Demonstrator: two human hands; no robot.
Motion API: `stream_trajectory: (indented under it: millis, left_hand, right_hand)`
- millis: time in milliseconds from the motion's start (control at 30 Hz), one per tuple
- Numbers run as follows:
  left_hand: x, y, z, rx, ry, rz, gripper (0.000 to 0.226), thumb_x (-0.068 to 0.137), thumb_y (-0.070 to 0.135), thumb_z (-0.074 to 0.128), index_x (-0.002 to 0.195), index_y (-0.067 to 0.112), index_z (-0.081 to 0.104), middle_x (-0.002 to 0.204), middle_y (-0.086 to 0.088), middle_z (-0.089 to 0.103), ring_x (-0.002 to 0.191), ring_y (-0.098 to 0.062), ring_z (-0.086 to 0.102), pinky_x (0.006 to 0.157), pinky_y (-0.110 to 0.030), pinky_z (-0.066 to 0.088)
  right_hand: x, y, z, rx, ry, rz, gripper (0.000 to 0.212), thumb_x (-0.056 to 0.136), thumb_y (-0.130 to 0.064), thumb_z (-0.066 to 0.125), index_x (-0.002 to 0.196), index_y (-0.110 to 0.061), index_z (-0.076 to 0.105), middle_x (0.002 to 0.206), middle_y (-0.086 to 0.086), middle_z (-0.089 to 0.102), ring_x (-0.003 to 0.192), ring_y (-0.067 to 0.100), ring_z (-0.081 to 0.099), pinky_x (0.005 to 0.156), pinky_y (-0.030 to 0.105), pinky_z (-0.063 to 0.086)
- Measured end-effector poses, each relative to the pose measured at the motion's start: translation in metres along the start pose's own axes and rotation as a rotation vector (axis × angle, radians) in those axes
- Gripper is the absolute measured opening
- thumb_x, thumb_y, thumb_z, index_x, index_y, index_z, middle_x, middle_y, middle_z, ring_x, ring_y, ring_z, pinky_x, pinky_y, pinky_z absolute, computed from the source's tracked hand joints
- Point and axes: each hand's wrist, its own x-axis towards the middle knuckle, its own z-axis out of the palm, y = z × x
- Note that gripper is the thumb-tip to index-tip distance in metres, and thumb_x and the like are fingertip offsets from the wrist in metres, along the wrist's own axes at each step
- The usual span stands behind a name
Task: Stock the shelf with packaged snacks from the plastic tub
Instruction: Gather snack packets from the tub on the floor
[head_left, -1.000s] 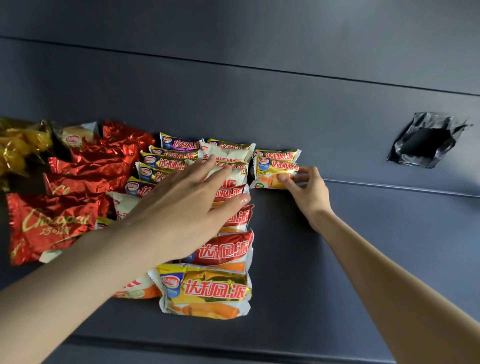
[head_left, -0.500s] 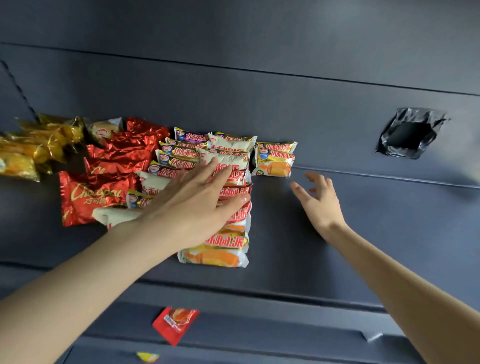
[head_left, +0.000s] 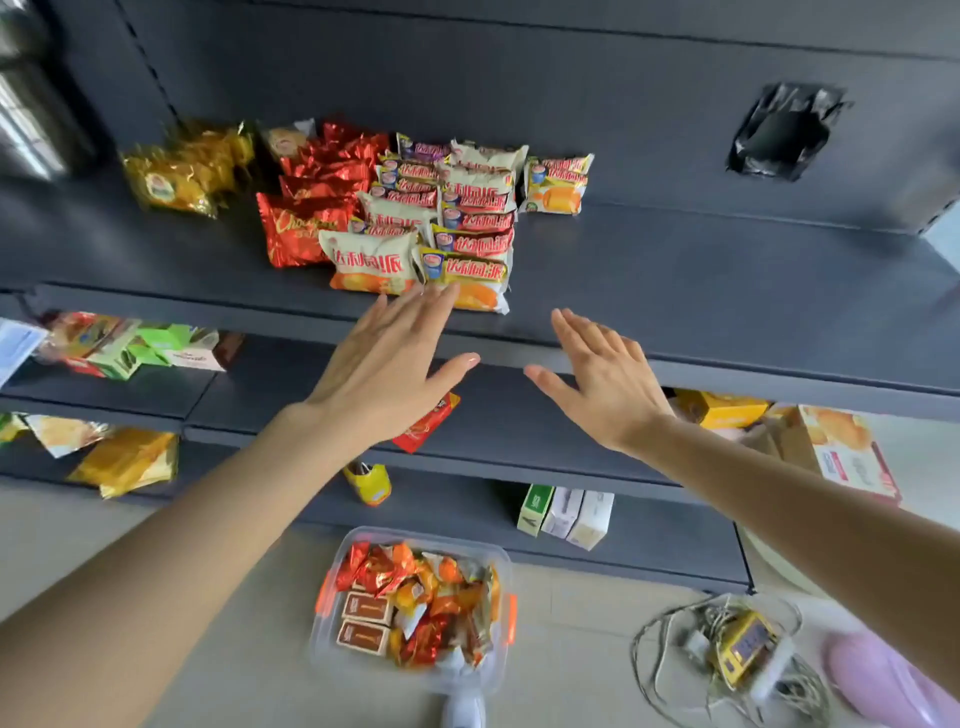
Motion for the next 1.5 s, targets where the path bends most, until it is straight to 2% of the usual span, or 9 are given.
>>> stream_trajectory:
  millis: [200, 433, 700, 900, 1000, 1100, 1200, 1367, 1500]
  left_hand:
    - [-0.078, -0.030, 0.079, -0.037, -0.170, -0.101, 0.075, 0.096, 0.053, 0.035, 0.154, 0.014, 0.007, 0.159, -0.008, 0.021, 0.147, -0.020, 0.017, 0.120, -0.037, 0.015]
    - [-0.140, -0.105, 0.184, -0.167, -0.372, -0.436, 0.075, 0.096, 0.052, 0.041, 0.153, 0.013, 0.012, 0.158, -0.009, 0.023, 0.143, -0.025, 0.027, 0.114, -0.036, 0.023]
    - [-0.220, -0.185, 0.287, -0.393, -0.537, -0.814, 0.073, 0.095, 0.052, 0.042, 0.154, 0.020, 0.013, 0.159, -0.006, 0.021, 0.145, -0.025, 0.022, 0.113, -0.038, 0.022]
    - [-0.246, -0.209, 0.357, -0.396, -0.654, -0.859, 0.070, 0.095, 0.054, 0.039, 0.153, 0.026, 0.013, 0.159, -0.002, 0.022, 0.144, -0.023, 0.024, 0.112, -0.040, 0.026]
    - [-0.242, -0.214, 0.398, -0.453, -0.623, -0.883, 0.069, 0.095, 0.053, 0.039, 0.153, 0.023, 0.014, 0.158, -0.002, 0.023, 0.144, -0.023, 0.024, 0.113, -0.038, 0.024]
    - [-0.236, -0.216, 0.438, -0.483, -0.590, -0.889, 0.069, 0.095, 0.053, 0.039, 0.153, 0.021, 0.016, 0.158, -0.002, 0.025, 0.144, -0.022, 0.025, 0.113, -0.036, 0.023]
    - [-0.232, -0.218, 0.478, -0.504, -0.604, -0.872, 0.074, 0.091, 0.060, 0.037, 0.152, 0.024, 0.017, 0.157, -0.001, 0.026, 0.143, -0.023, 0.028, 0.114, -0.039, 0.025]
    - [-0.230, -0.222, 0.520, -0.555, -0.606, -0.891, 0.085, 0.079, 0.071, 0.030, 0.152, 0.027, 0.020, 0.156, 0.003, 0.029, 0.140, -0.020, 0.033, 0.113, -0.041, 0.030]
    - [-0.236, -0.222, 0.538, -0.603, -0.581, -0.944, 0.073, 0.087, 0.063, 0.034, 0.150, 0.028, 0.024, 0.152, 0.002, 0.037, 0.138, -0.019, 0.036, 0.108, -0.035, 0.030]
  right_hand:
    - [-0.048, -0.034, 0.056, -0.029, -0.007, -0.097, 0.083, 0.087, -0.064, 0.014, 0.150, -0.012, 0.023, 0.154, 0.009, 0.030, 0.137, 0.029, 0.035, 0.111, 0.041, 0.027]
    - [-0.071, -0.057, 0.190, 0.041, -0.299, -0.017, 0.085, 0.084, -0.073, 0.010, 0.153, -0.024, 0.006, 0.159, 0.003, 0.016, 0.140, 0.027, 0.028, 0.114, 0.043, 0.021]
    - [-0.103, -0.095, 0.364, 0.700, -0.509, 0.682, 0.078, 0.087, -0.062, 0.047, 0.151, -0.025, 0.020, 0.147, 0.013, 0.032, 0.132, 0.033, 0.038, 0.106, 0.041, 0.034]
    - [-0.109, -0.112, 0.462, 0.795, -0.554, 0.782, 0.076, 0.087, -0.055, 0.055, 0.150, -0.022, 0.026, 0.151, 0.009, 0.031, 0.136, 0.031, 0.035, 0.110, 0.046, 0.033]
    - [-0.096, -0.101, 0.510, 0.864, -0.521, 0.812, 0.079, 0.081, -0.065, 0.055, 0.142, -0.020, 0.035, 0.148, 0.004, 0.038, 0.134, 0.030, 0.038, 0.108, 0.050, 0.035]
    - [-0.077, -0.082, 0.555, 0.926, -0.474, 0.934, 0.068, 0.087, -0.055, 0.056, 0.142, -0.022, 0.034, 0.140, 0.004, 0.045, 0.122, 0.026, 0.048, 0.101, 0.039, 0.041]
    - [-0.061, -0.065, 0.597, 0.964, -0.402, 1.033, 0.074, 0.080, -0.062, 0.060, 0.140, -0.026, 0.036, 0.135, 0.002, 0.049, 0.118, 0.026, 0.053, 0.096, 0.048, 0.049]
    - [-0.038, -0.048, 0.650, 0.812, -0.309, 0.891, 0.062, 0.085, -0.045, 0.065, 0.138, -0.022, 0.043, 0.140, -0.001, 0.050, 0.124, 0.021, 0.050, 0.100, 0.034, 0.044]
    - [-0.017, -0.049, 0.682, 0.790, -0.204, 0.831, 0.039, 0.082, -0.038, 0.071, 0.117, -0.025, 0.059, 0.119, -0.005, 0.062, 0.102, 0.023, 0.065, 0.086, 0.044, 0.056]
